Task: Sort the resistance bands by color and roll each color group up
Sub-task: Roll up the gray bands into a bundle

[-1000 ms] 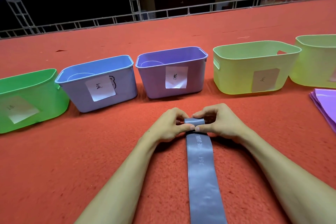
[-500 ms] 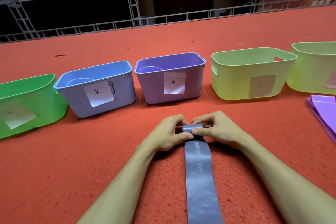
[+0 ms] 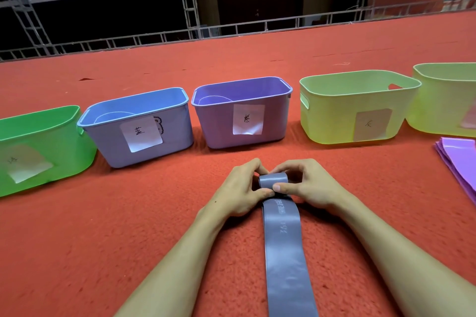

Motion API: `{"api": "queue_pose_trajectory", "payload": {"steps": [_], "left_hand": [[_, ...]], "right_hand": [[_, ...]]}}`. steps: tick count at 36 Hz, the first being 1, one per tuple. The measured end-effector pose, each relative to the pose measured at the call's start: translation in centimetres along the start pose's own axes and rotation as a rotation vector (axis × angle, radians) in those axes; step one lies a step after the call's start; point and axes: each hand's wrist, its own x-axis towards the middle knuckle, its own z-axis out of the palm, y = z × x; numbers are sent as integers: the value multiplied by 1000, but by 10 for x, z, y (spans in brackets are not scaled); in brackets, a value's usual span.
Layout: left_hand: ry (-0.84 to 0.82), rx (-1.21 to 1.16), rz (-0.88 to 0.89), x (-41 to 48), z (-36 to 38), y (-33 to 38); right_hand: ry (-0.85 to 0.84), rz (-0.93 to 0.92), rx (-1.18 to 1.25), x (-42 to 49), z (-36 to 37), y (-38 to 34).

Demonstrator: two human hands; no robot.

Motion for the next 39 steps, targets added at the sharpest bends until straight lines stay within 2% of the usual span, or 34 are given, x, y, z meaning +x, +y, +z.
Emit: {"api": "queue_pose_trajectory", "payload": {"steps": [20,26,33,39], "left_hand": [[84,-171,19,3,-1,5],[114,-187,21,3,0,6],[170,-192,60,4,-3,9],[190,-166,67,4,-4,4]], "right_hand": [[59,-146,-36,2,0,-5],[39,-102,94,-1,1,-8],[29,32,318,-4,5,-14],[35,83,362,-5,10,-13]]}}
